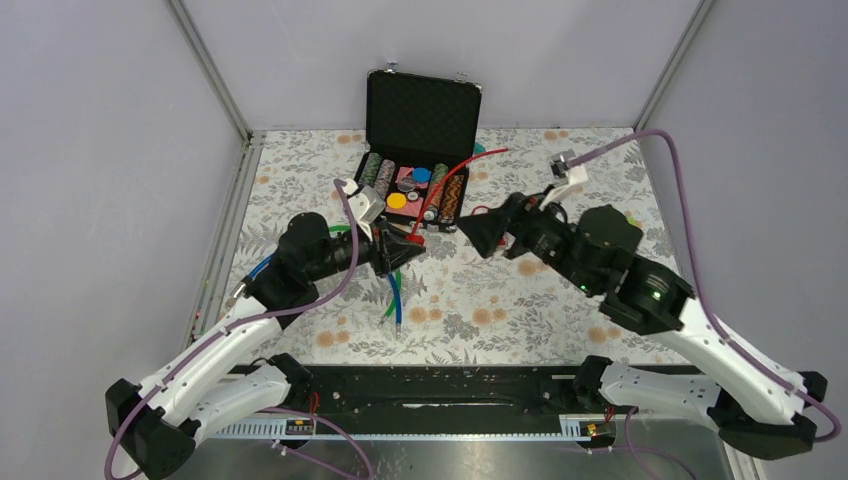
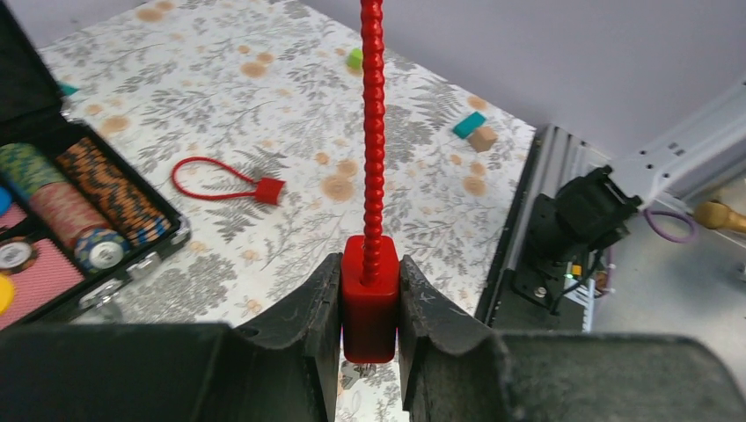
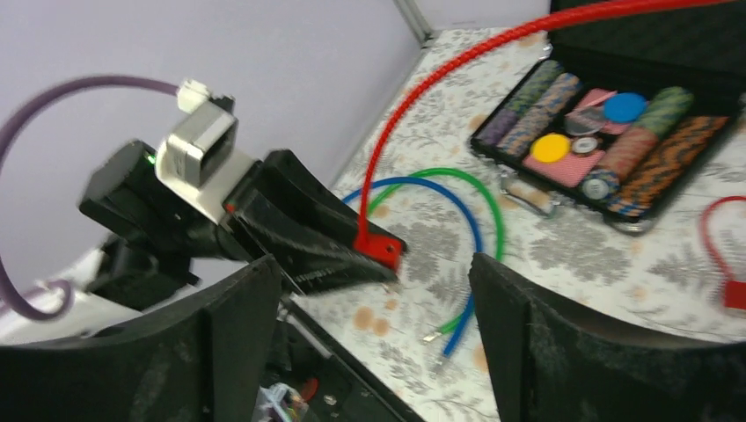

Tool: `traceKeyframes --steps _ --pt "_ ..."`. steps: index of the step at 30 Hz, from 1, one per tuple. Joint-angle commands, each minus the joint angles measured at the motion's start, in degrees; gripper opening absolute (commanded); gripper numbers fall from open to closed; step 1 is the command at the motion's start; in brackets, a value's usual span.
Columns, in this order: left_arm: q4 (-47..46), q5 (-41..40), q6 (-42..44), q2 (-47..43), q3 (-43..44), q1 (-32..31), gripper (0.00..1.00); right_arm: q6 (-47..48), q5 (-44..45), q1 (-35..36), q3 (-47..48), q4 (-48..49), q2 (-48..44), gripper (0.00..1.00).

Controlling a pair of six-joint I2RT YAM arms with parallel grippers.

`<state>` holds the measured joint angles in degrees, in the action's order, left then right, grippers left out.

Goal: Lock with the key
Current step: Lock the lock.

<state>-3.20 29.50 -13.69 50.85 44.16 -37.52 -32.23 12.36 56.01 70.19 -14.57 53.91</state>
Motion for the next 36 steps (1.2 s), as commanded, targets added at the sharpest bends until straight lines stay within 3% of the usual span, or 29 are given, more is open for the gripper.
traceKeyframes --steps 1,3,5,7,10,14,18,24,29,36 --pt "5.2 -7.1 5.3 -0.8 4.8 0.0 0.0 9.4 2.0 -1.3 2.6 -9.6 -6.2 0.8" --pt "7.7 -6.6 6.9 -0.8 5.7 0.0 0.0 12.7 5.2 -1.5 5.3 -14.1 -7.0 0.7" --pt "9.6 -4.2 8.3 -0.8 6.6 0.0 0.0 15.6 10.9 -1.5 8.6 -19.0 -6.4 0.68" --pt "10.7 -2.3 9.7 -1.1 6.7 0.0 0.0 19.7 15.4 -1.6 10.3 -20.5 -5.5 0.69" --pt "11.6 -1.7 10.7 -1.4 6.1 0.0 0.0 25.6 18.6 -1.7 12.3 -21.6 -4.0 0.78" --pt "12.2 0.8 11.5 -1.2 6.1 -0.1 0.0 32.7 16.2 -2.2 15.1 -24.5 -0.9 0.88" --pt "12.8 3.2 12.2 -0.9 6.2 -0.2 0.0 37.4 12.2 -4.1 17.4 -27.3 3.0 0.88" --pt "13.4 5.7 13.1 -1.2 6.3 -0.3 0.0 45.2 10.8 -6.1 15.5 -24.2 6.6 0.83" --pt "13.6 8.2 13.3 -1.7 6.2 -0.3 0.0 49.8 4.4 -6.5 12.9 -20.9 6.8 0.81" --pt "14.3 8.5 14.9 -2.5 6.6 -0.4 0.0 52.1 0.5 -7.8 12.5 -23.9 8.6 0.67"
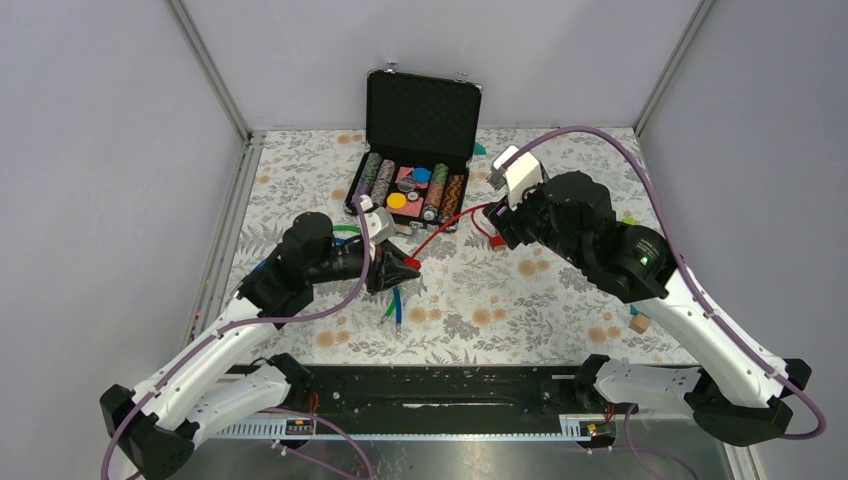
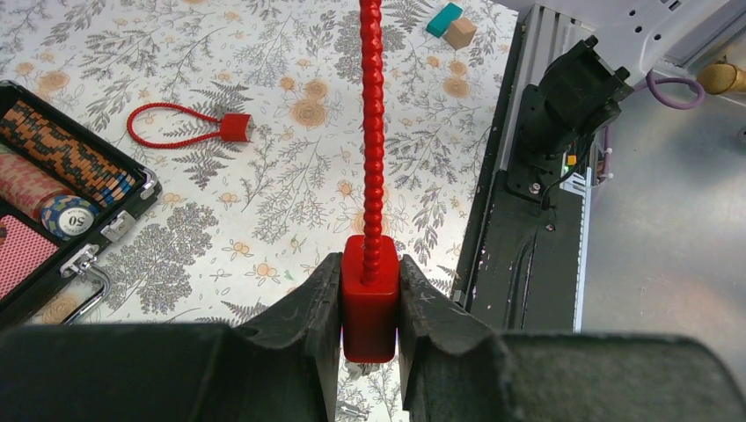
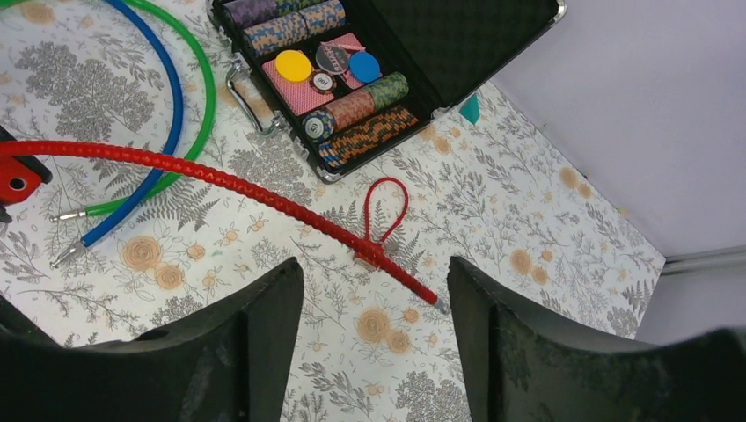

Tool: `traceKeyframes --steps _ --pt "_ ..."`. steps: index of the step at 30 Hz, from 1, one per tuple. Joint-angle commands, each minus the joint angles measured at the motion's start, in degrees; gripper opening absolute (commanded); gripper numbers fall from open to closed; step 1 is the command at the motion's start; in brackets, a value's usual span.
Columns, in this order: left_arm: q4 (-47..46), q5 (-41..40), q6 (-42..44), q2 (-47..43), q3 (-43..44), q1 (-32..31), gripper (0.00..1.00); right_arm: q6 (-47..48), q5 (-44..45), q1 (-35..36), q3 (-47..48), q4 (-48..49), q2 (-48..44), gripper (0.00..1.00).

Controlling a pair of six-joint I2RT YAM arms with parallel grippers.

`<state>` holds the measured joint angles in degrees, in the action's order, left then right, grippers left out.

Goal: Lock with the key
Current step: Lock the lock.

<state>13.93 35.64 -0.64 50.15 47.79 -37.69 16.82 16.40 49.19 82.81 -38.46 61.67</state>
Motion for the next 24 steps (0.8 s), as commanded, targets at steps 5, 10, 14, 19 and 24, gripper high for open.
traceKeyframes --steps 5,10,14,19,24 --pt "-3.3 3.7 1.8 -2.1 3.1 -0.2 0.0 3.2 -5.2 -1.9 -2.1 0.8 0.7 0.58" --pt "-3.3 3.2 1.6 -2.0 3.3 -0.2 0.0 1.5 -8.9 -2.3 -2.2 0.8 0.3 0.29" --pt "-5.0 2.9 0.8 -1.7 3.1 -0.2 0.0 -2.7 -12.6 -2.3 -3.1 1.9 -0.8 0.0" --pt "-9.7 4.6 -3.8 -0.3 2.9 -0.2 0.0 -13.2 -22.8 -2.3 -8.2 10.1 -2.7 0.0" --pt "-16.6 7.9 -7.3 1.2 2.0 -0.2 0.0 -31.7 -31.2 -2.3 -21.5 37.8 -8.1 0.0"
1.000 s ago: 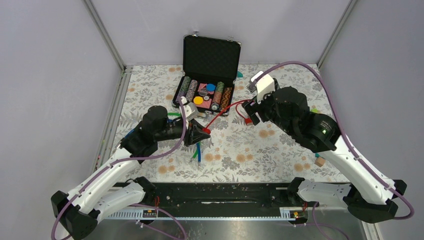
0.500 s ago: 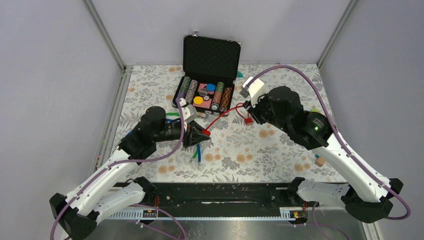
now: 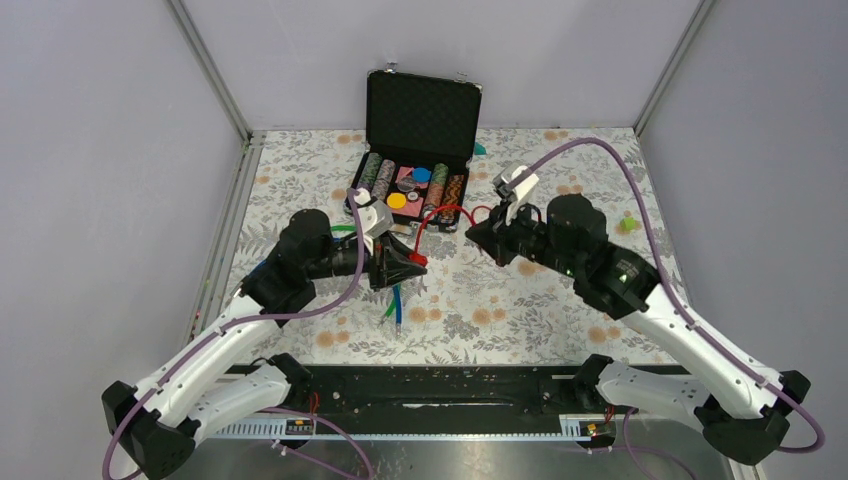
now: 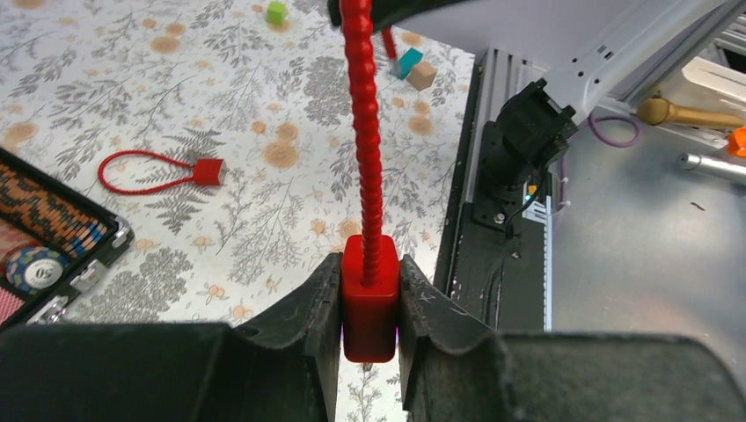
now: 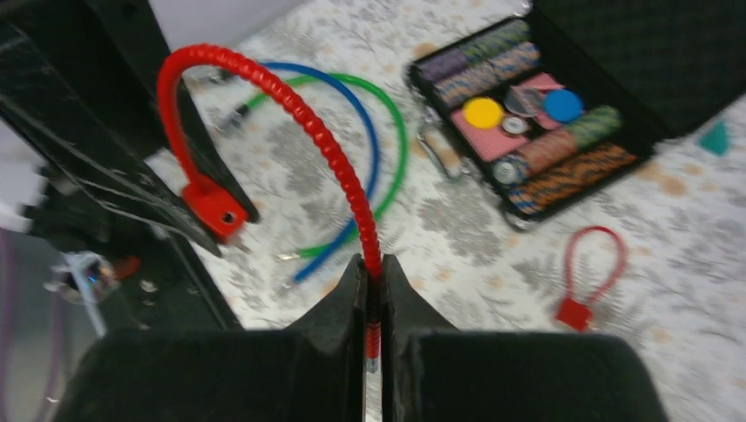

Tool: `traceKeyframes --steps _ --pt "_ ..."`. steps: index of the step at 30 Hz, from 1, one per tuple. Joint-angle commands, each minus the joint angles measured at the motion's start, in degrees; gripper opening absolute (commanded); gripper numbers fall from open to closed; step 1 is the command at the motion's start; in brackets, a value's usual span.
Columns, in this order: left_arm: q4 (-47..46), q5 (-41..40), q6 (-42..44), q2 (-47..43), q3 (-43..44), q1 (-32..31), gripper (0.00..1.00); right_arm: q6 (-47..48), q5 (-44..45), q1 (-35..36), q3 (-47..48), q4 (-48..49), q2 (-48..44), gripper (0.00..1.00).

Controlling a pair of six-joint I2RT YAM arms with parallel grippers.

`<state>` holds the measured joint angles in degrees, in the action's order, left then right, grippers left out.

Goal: Lock with the key
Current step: Lock the lock.

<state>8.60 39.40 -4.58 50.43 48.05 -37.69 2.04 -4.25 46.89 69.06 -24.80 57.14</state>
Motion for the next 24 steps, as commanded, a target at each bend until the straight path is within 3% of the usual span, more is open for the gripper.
traceKeyframes --steps 1,5,11,17,24 --pt "-12.1 4.5 -4.1 1.1 1.6 -0.2 0.0 -20.5 -11.8 0.0 -10.7 30.9 -4.5 0.0" --pt "-15.7 6.4 -5.6 1.2 0.7 -0.2 0.0 -31.2 -13.6 0.1 -18.2 49.0 -5.3 0.0" --pt "-18.8 8.3 -5.8 0.6 -0.7 -0.2 0.0 -39.9 -12.7 1.0 -22.8 63.5 -3.4 0.0" --pt "-19.0 9.1 -5.8 0.8 -0.8 -0.1 0.0 -40.1 -11.4 2.8 -22.2 66.3 -2.5 0.0" --pt "-21.5 9.7 -7.8 -0.2 -0.9 -0.2 0.0 -34.2 -9.2 5.7 -20.3 59.6 -2.3 0.0"
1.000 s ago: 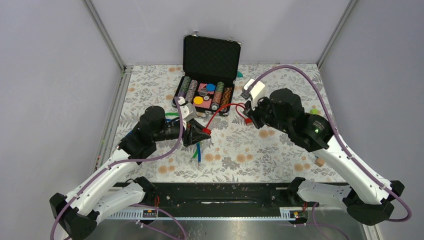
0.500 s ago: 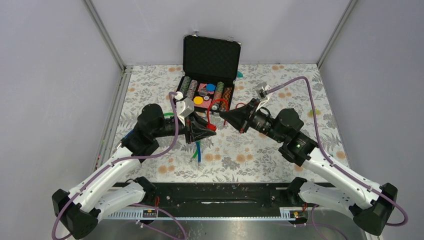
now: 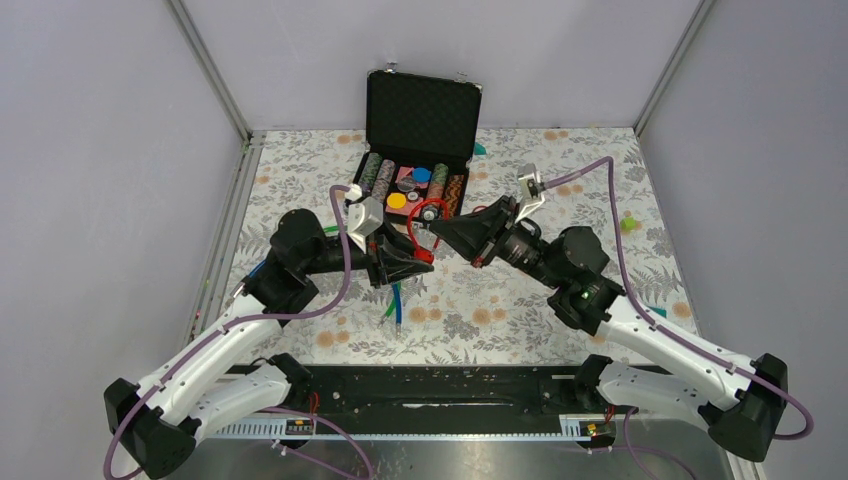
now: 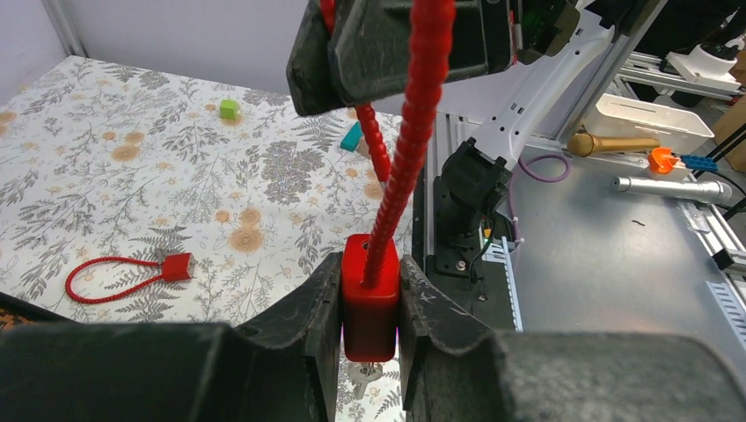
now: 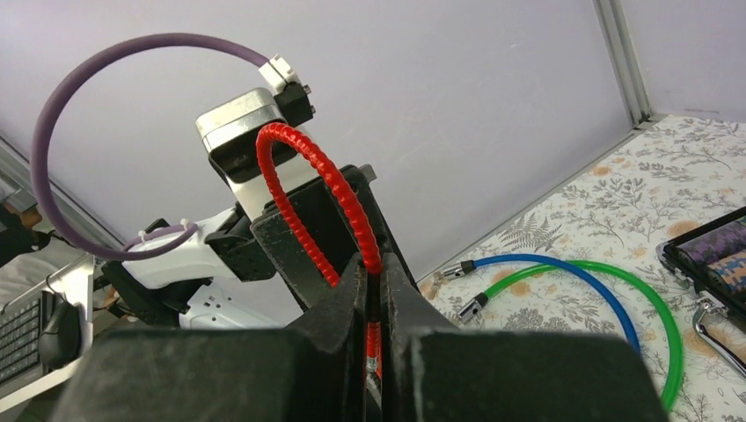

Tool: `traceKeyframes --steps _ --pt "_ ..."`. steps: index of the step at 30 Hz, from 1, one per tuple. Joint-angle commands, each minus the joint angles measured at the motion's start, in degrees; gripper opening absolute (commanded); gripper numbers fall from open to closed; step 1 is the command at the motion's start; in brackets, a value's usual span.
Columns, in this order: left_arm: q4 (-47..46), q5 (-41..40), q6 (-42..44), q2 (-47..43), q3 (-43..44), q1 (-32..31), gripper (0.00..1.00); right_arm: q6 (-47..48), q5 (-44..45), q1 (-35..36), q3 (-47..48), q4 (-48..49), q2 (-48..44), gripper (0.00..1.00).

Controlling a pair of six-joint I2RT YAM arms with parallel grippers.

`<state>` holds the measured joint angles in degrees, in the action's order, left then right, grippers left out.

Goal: Lock with the key
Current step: Lock the lock.

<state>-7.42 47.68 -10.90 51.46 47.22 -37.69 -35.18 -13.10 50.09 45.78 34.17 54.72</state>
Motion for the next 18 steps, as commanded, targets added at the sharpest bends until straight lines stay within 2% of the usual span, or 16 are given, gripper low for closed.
traceKeyframes --steps 1,18 --pt "-5.9 1.5 -1.6 -1.4 -0.2 -0.2 0.0 4.5 0.3 3.2 3.7 -1.1 0.2 0.0" --pt "-13.0 2.6 -6.5 -2.6 -0.8 -0.2 0.0 12.9 5.3 7.3 5.3 -9.1 1.0 0.0"
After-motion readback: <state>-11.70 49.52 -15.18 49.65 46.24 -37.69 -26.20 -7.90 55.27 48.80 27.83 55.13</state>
